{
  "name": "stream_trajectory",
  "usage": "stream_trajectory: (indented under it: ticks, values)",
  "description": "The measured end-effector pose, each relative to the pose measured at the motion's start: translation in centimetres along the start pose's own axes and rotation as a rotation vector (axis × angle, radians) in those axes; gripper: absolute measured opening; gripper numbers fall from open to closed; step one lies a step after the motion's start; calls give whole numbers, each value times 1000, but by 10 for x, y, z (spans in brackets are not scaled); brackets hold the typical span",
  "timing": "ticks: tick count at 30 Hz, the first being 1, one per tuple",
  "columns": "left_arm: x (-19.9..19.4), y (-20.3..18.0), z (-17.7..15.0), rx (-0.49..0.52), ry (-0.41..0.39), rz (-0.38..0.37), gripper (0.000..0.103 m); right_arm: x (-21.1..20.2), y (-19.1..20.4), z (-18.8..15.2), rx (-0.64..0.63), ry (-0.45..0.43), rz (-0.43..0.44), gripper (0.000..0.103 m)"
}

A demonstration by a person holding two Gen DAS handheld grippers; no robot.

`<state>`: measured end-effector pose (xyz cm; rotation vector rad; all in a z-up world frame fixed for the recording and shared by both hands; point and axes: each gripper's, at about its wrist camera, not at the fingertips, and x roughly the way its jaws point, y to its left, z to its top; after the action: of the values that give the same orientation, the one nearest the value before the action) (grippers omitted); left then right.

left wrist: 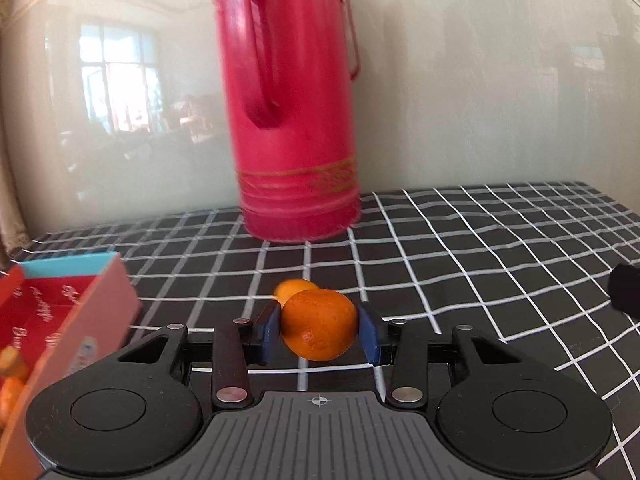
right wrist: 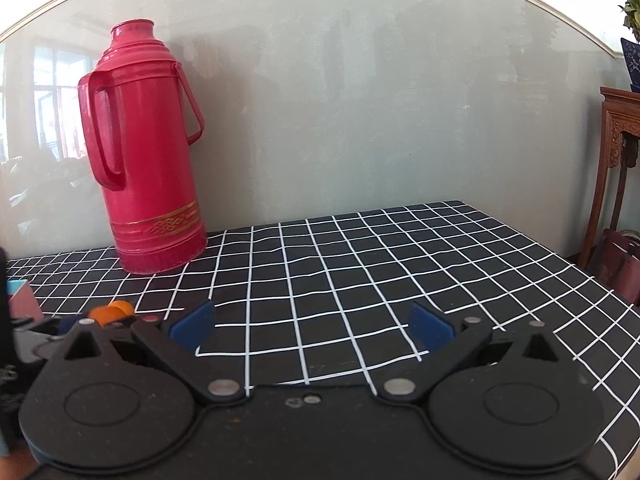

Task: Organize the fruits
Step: 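Reach the left gripper to a large tangerine and close on it, then carry the tangerine with the left gripper into the box and open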

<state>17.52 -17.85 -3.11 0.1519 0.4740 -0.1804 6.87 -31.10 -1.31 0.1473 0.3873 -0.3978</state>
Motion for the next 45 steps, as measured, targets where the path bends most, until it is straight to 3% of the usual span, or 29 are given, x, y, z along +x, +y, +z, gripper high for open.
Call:
stream_trajectory:
  ticks: [10,16,20,25,30,37,40,45]
  values:
    - [-56,77,-2,-25,-74,186,41,-1,37,-3,-57,10,103,97]
    - [-64,148,-17,-116,-11,351,42,1,73,-9,-99,35,181,97]
    - [-62,186,-27,-173,39,415,42,1,98,-12,-132,45,228,97]
    - [-63,216,-39,-235,93,441,42,2,122,-16,-163,61,274,97]
    - [-67,232,-48,-289,121,417,42,12,140,-16,-180,84,293,97]
    - [-81,232,-50,-256,75,386,62,30,156,-18,-181,112,295,97]
    - [-91,228,-50,-219,36,414,85,41,159,-18,-177,126,283,97]
    - [-109,229,-49,-168,-48,453,90,67,161,-14,-156,161,255,97]
